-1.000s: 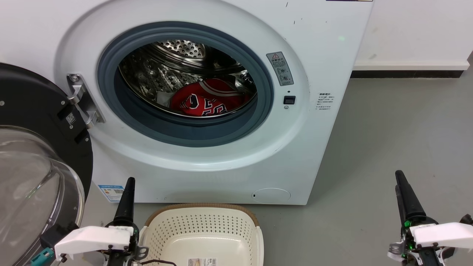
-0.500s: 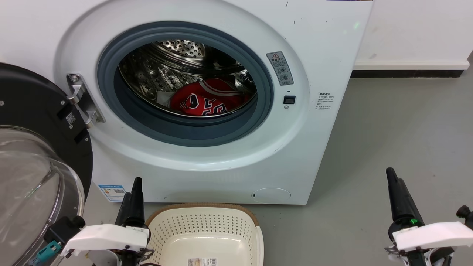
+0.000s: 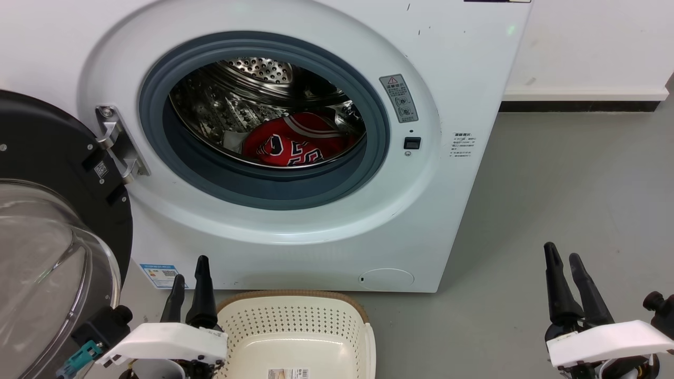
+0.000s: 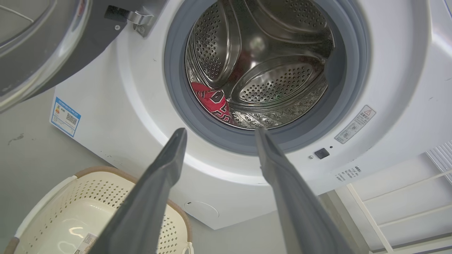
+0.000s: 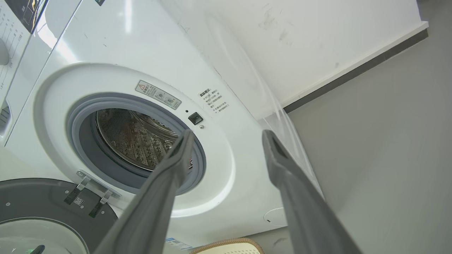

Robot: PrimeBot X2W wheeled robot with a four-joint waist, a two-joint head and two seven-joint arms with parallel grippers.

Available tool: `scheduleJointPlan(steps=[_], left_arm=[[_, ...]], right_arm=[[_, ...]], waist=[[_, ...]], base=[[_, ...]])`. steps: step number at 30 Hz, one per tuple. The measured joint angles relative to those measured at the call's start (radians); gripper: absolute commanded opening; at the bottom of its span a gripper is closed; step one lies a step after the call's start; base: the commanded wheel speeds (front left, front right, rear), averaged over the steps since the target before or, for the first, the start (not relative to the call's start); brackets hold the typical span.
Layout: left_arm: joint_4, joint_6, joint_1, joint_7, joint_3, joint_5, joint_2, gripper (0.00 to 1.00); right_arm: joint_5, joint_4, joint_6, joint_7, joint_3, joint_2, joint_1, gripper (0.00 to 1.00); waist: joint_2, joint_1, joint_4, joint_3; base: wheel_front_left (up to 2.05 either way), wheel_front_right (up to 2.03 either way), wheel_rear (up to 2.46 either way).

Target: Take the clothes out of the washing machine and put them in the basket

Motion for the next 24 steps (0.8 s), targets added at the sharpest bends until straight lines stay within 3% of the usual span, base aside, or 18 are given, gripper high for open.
scheduleJointPlan(steps=[24], left_arm=[[-0.052,0.025,0.032,-0.066,-0.022,0.304,0.001,1.0]], right_arm=[[-0.311,-0.073,0.0,-0.065,0.013,0.0,0.036,1.0]], waist=[[0.0,0.0,-0.001,0.005]], base=[[0.0,0.0,0.0]])
